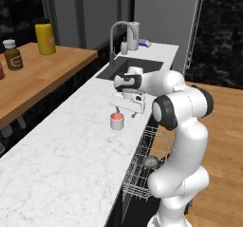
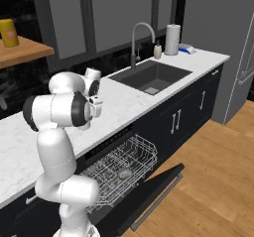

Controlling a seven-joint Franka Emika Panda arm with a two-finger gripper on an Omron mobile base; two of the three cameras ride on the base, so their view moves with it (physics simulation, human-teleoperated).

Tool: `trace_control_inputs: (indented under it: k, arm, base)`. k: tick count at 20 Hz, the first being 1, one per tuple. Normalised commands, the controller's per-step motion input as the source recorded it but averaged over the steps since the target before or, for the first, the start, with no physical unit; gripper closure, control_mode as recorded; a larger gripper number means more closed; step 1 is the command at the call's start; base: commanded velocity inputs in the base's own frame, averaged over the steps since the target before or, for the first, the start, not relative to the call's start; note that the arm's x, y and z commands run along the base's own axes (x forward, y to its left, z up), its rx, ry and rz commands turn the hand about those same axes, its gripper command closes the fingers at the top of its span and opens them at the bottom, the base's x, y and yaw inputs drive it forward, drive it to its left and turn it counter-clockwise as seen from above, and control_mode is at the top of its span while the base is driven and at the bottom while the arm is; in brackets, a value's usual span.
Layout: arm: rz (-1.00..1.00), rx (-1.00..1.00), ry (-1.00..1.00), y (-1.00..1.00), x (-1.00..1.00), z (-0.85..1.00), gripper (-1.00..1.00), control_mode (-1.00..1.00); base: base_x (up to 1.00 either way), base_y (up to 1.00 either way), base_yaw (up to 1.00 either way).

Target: Pick up the cup and bowl from the counter, place them in the dishwasher, and close the dishwasher door.

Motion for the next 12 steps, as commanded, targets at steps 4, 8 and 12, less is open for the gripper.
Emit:
trace_control_inputs:
  k: [4,8,12]
  arm:
    - [0.00,0.00,-0.10,0.00,0.48,-0.32,-1.00,-1.00]
    - [0.00,0.00,-0.15,0.05,0.01,-0.07,-1.00,-1.00]
    - [0.00,0.00,-0.15,0.08,0.04,-0.02,-1.00,-1.00]
  base:
    - [0.00,0.00,0.00]
    - [0.00,0.00,0.00]
    - [0.00,0.00,0.00]
